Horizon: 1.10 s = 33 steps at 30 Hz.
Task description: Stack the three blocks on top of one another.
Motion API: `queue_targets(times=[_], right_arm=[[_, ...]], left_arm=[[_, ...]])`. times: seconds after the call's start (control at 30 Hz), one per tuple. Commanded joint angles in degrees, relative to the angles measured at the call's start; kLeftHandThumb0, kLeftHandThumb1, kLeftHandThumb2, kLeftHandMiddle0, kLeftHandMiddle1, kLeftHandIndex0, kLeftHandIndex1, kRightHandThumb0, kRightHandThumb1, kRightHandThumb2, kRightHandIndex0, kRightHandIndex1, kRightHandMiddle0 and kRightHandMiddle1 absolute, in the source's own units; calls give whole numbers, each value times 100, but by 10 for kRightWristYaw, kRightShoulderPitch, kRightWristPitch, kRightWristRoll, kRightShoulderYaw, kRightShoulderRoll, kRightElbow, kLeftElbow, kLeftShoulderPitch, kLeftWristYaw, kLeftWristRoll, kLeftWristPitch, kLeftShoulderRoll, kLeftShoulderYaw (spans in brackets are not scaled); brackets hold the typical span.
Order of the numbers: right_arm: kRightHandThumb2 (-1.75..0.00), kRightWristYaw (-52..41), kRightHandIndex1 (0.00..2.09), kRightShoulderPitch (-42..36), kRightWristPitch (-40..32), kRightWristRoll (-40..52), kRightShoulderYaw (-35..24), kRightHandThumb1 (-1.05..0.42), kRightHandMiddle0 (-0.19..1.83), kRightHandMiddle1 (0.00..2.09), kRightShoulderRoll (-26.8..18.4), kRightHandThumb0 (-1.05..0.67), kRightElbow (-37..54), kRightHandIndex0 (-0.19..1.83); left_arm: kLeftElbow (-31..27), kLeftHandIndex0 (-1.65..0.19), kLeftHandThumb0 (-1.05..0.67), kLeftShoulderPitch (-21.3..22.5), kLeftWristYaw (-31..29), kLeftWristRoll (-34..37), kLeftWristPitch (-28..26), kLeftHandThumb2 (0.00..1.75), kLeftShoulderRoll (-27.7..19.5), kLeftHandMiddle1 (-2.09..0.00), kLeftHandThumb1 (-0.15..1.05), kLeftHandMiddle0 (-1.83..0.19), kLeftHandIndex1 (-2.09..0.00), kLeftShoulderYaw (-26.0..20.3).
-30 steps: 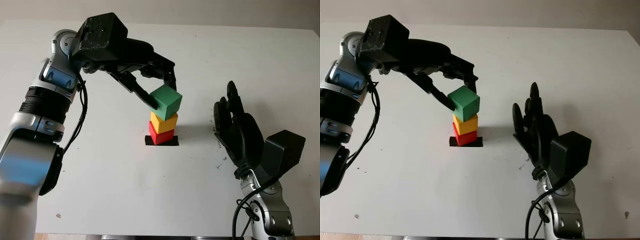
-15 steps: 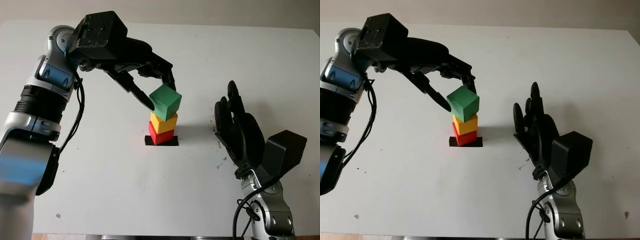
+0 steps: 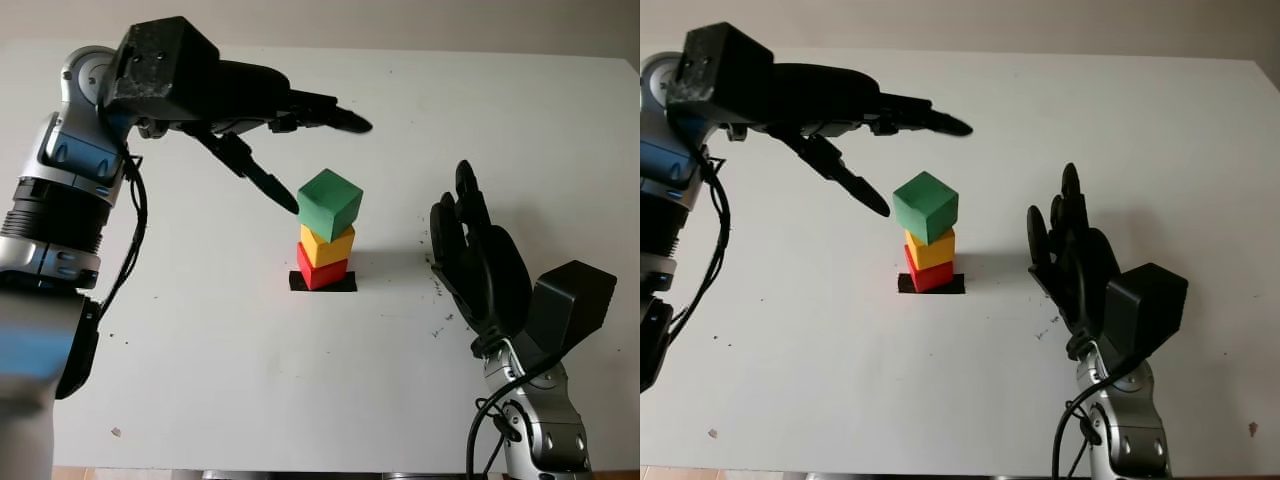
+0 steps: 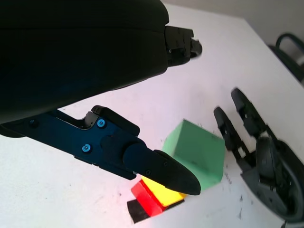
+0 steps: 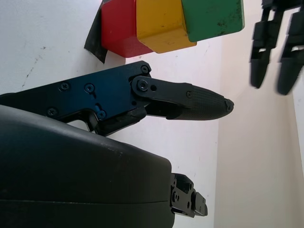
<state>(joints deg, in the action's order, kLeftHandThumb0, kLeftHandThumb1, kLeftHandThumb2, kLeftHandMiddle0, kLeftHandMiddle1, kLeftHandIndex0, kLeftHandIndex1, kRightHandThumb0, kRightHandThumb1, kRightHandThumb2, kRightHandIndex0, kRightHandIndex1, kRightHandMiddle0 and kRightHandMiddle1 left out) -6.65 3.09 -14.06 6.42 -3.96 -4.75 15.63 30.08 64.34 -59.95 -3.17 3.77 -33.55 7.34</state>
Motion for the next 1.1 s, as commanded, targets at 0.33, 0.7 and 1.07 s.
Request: queue_targets(times=[0.33, 0.7, 1.07], right_arm=[[-57, 2, 0, -8, -3, 4, 5, -105, -19, 0, 1, -64, 8, -19], [-60, 16, 0, -1, -15, 4, 10, -105, -19, 0, 3, -65, 10, -19], [-63, 33, 0, 6, 4, -25, 21, -105, -19, 0, 10, -65, -3, -19]], left_arm=[[-269, 19, -84, -247, 216, 187, -158, 67, 20, 0, 105, 19, 0, -214], [-352, 19, -84, -474, 267, 238, -51, 69, 93, 0, 105, 19, 0, -252], [-365, 19, -79, -642, 324, 235, 84, 72, 235, 0, 105, 19, 0, -204]])
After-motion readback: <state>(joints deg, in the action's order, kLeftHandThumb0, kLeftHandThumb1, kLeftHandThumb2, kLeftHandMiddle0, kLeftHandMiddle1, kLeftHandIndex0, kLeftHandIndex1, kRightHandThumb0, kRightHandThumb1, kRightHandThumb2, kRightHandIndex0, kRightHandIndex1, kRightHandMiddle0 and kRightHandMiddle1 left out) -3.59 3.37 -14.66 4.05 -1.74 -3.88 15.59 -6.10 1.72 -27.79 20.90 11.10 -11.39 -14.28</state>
